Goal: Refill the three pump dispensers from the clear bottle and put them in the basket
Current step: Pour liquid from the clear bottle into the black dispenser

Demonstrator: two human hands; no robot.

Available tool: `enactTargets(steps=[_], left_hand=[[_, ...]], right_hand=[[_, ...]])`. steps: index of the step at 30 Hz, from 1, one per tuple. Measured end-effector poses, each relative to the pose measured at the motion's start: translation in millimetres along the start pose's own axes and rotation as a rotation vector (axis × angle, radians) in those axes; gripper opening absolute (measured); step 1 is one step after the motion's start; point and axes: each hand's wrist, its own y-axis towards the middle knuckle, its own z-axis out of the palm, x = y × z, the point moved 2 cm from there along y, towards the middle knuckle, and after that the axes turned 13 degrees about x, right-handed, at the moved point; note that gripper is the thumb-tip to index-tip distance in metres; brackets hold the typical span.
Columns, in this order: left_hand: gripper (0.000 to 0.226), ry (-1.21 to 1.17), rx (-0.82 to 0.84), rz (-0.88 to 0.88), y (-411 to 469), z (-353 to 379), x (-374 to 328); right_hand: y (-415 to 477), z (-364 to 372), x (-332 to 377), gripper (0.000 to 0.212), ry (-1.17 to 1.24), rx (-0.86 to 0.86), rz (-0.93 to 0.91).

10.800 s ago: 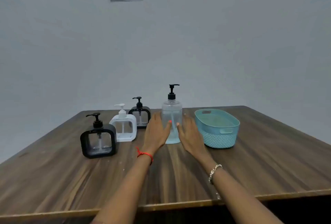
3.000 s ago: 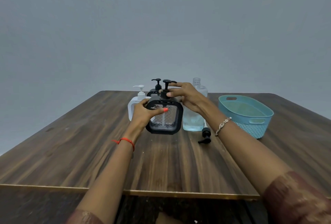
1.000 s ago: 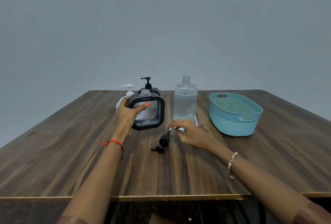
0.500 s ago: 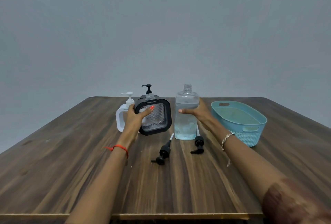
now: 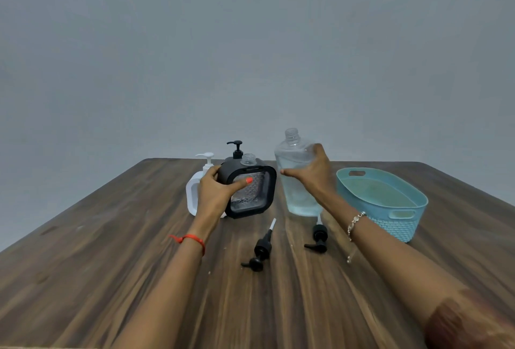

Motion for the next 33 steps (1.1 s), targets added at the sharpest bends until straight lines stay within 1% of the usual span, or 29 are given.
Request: enactTargets(steps=[3,6,10,14,20,26,33], left_hand=[[0.043,0.036,-0.033,0.022,-3.1,0.8,-6.2],[0.048,0.066,-0.06,0.045,-8.5,4.2,-13.5],[0.051,0.089,-0.087,0.084,-17.1,12.6,-24.7],[0.052,0.169,-0.118,0.098,-24.4,21.3,-35.9],[0.057,0.286,-0.175,0.147,-31.9,28.7,-45.7],[0.058,0.328,-0.182,0.166,-37.7,32.1,-49.9],[0.06,0.362,-0.156,0.167,-46.4,37.2,-49.3]], right_hand=[[1.0,-10.7,19.5,0.07,-0.063,-0.057,-0.08],[-4.0,-21.8,37.8,0.071,-0.164,-0.06,-0.184],[-12.7,-31.8,52.3,0.071,-0.323,-0.052,-0.242],[-21.2,-39.0,56.1,0.072,-0.469,-0.037,-0.254],[-33.3,-46.9,56.5,0.07,-0.617,-0.046,-0.281],[-44.8,-48.6,50.6,0.071,-0.714,-0.021,-0.292],[-53.2,-47.5,45.9,0.071,-0.755,-0.008,-0.273]])
